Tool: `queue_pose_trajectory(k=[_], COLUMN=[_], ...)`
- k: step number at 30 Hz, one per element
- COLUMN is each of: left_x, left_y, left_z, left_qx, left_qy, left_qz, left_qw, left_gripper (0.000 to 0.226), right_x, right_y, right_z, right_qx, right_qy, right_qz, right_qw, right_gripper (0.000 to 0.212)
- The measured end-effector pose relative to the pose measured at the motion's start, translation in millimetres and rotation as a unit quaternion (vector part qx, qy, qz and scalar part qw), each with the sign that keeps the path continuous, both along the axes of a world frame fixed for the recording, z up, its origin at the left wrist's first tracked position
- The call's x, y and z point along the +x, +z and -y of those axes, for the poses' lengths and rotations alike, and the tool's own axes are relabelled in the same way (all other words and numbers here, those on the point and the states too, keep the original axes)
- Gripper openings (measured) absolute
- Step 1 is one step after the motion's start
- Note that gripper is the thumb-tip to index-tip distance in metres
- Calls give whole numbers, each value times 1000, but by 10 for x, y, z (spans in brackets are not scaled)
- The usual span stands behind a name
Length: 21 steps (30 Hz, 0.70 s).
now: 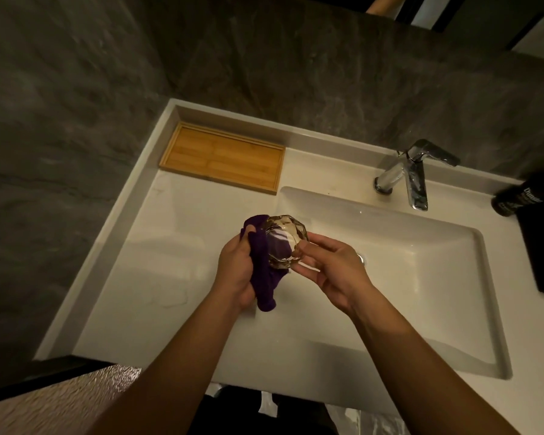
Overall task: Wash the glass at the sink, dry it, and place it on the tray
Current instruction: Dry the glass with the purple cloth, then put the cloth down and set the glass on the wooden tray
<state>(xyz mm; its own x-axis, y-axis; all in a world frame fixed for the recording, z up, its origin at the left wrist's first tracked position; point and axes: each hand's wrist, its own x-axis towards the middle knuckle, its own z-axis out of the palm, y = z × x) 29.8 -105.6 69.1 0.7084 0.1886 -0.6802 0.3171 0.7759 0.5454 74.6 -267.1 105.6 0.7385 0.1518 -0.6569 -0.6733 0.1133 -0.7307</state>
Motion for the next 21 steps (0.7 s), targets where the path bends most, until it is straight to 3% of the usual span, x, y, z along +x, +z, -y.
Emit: queue_pose_trajectory(k=[6,10,14,16,18,21], left_x=[-161,-266,-351,-324,-292,-304], left_y=[88,232,158,-11,-238,-493], left_z=[-368,-787,-1183,-1299,-1349,-1341], left_qx=[93,308,558,657,687,708], left_qy=[41,1,-135,-264,-390,-418], left_qz=[-2,6,29,-4,-67,-98], left_qw=[995,951,818,707,609,561], left_gripper=[31,26,43,54,61,61], right_x=[-7,101,204,245,283,362], right_y=[-139,-226,-263,-267,-275,-296], right_z=[-221,-335,-440,-516,-606,-751], right_qx=[14,26,28,31,30,31], right_qy=[-21,-32,-32,-31,-33,-35], right_qz=[13,18,20,22,24,25], right_qw=[1000,999,999,999,999,999], right_gripper=[25,36,35,34,32,27])
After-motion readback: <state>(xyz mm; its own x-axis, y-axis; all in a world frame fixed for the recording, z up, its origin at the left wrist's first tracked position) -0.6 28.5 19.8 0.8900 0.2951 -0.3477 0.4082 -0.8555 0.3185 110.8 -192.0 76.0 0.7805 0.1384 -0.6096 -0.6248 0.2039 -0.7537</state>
